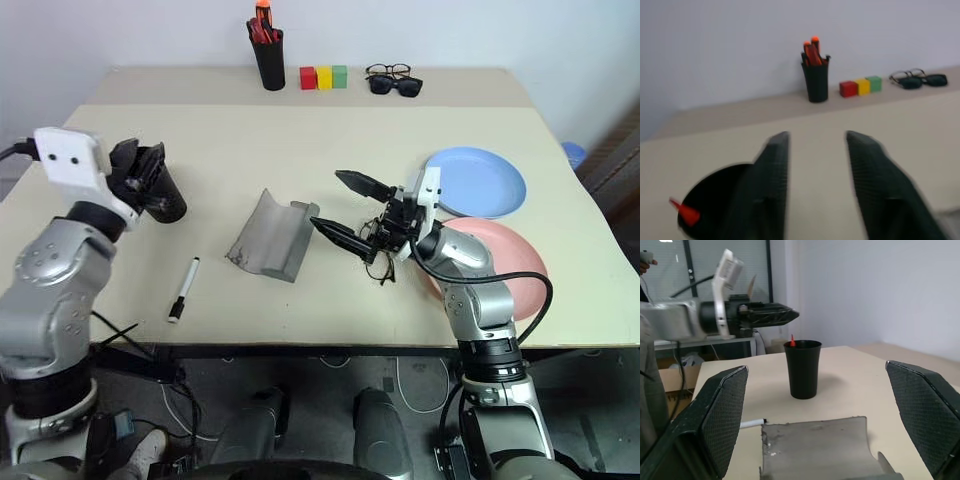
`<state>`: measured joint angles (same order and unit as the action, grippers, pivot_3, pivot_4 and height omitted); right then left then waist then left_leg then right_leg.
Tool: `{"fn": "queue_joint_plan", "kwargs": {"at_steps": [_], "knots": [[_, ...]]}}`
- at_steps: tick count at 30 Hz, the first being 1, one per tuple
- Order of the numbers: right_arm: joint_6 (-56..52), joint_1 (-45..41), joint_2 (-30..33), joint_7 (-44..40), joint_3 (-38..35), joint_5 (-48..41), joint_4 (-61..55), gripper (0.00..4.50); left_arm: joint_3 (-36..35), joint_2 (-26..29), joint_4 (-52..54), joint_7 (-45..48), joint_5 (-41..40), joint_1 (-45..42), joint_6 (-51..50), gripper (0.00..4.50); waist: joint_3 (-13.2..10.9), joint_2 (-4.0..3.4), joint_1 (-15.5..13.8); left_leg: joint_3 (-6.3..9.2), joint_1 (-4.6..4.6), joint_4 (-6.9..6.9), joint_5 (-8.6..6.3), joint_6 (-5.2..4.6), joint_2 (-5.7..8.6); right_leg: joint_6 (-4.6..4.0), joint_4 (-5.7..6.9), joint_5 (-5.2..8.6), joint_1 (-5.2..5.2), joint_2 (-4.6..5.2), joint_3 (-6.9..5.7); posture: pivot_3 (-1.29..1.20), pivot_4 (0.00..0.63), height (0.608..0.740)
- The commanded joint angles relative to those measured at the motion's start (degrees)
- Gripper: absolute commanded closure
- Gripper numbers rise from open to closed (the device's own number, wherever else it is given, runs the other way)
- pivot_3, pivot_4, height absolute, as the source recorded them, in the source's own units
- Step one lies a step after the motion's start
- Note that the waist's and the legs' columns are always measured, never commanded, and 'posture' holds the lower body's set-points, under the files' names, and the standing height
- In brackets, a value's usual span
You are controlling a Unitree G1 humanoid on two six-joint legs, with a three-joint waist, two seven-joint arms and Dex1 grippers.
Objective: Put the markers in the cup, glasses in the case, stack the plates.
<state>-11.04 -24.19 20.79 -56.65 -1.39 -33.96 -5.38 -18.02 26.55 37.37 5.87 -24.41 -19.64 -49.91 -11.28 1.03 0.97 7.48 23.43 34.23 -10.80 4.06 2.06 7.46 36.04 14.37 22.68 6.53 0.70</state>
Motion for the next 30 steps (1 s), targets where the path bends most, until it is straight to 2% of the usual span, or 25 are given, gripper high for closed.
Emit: {"fn": "queue_joint_plan", "kwargs": {"at_steps": [1,2,5,6,8,10,13,21,24,28,30], "knots": [[0.24,-0.13,-0.3,-0.49,0.02,-0.54,-0.89,0.0,-4.2,1.6,7.94,-0.23,-4.85,3.46,-11.24,0.59,0.0,0.0,0.09,0.0,-0.01,0.01,0.0,0.0,0.0,0.08,-0.03,0.06,-0.02,0.0,0.01,0.0,0.15,0.74],[0.21,-0.04,-0.22,-0.65,0.11,-0.56,-0.85,0.0,-5.33,2.12,9.78,-0.48,-5.66,4.78,-14.94,0.1,0.0,0.01,0.14,-0.02,-0.04,0.01,0.0,0.0,0.01,0.08,-0.03,0.06,-0.03,0.0,0.06,0.0,0.15,0.74],[0.23,0.2,-0.01,-1.02,0.06,-0.59,-0.58,0.0,-8.6,2.61,13.41,-1.12,-7.14,5.76,-28.46,0.04,0.0,0.0,0.14,-0.01,-0.03,0.0,0.0,0.0,0.0,0.08,0.01,0.06,0.04,-0.02,0.06,0.0,0.15,0.74],[0.28,0.28,0.0,-1.13,0.03,-0.55,-0.47,0.0,-9.5,3.82,13.67,-0.54,-8.38,6.12,-35.3,0.04,0.0,0.0,0.15,0.0,-0.03,0.0,0.0,0.0,0.0,0.08,0.04,0.06,0.05,-0.03,0.06,0.0,0.15,0.74],[0.5,0.51,-0.19,-1.21,0.11,-0.34,-0.25,0.0,-9.52,8.06,12.77,1.32,-12.62,7.58,-41.99,0.04,0.0,0.0,0.18,0.01,-0.03,-0.01,0.0,0.0,0.0,0.1,0.05,0.07,0.06,-0.04,0.06,0.0,0.15,0.74],[0.62,0.58,-0.53,-1.07,0.34,-0.11,-0.12,0.0,-7.35,12.13,10.03,0.74,-16.37,8.63,-42.59,0.04,-0.01,-0.01,0.24,0.01,-0.03,-0.01,0.0,0.0,-0.01,0.1,0.04,0.07,0.08,-0.04,0.06,0.0,0.15,0.74],[0.51,0.58,-0.82,-0.85,0.56,-0.01,-0.27,0.0,-4.4,14.72,5.56,-2.42,-21.69,8.74,-42.59,0.04,-0.01,-0.01,-0.07,0.01,-0.02,-0.01,-0.01,0.02,-0.01,0.06,-0.02,0.1,0.07,-0.04,0.08,0.0,0.15,0.74],[0.63,0.97,-0.6,-0.5,0.34,0.23,-0.8,0.0,0.5,11.33,-6.82,-21.86,-35.62,5.55,-42.59,0.04,-0.01,-0.01,-0.13,0.0,0.01,-0.05,-0.02,0.03,0.0,-0.22,-0.07,-0.01,0.1,0.02,0.11,0.0,0.15,0.74],[0.99,1.49,-0.63,-0.2,0.29,0.63,-1.12,0.0,4.09,6.26,-12.55,-31.74,-36.26,2.01,-42.59,0.04,0.02,-0.06,-0.43,0.0,0.02,-0.07,-0.01,0.03,0.03,-0.21,-0.06,-0.01,0.1,0.03,0.1,0.0,0.15,0.74],[0.83,2.3,-0.19,0.38,-0.41,0.48,-1.9,0.0,6.44,4.96,-14.63,-40.69,-39.19,1.31,-42.59,1.22,0.13,-0.15,-0.37,0.0,-0.1,-0.04,-0.03,0.05,0.06,-0.2,-0.06,0.0,-0.04,0.07,0.11,0.0,0.15,0.74],[0.72,2.79,0.08,0.55,-0.66,0.38,-2.33,0.0,5.81,4.95,-15.54,-43.59,-42.38,0.97,-42.59,2.24,0.14,-0.16,-0.22,-0.01,-0.16,-0.04,-0.09,0.17,0.06,-0.16,-0.06,0.01,-0.06,0.09,0.1,0.0,0.15,0.74]]}}
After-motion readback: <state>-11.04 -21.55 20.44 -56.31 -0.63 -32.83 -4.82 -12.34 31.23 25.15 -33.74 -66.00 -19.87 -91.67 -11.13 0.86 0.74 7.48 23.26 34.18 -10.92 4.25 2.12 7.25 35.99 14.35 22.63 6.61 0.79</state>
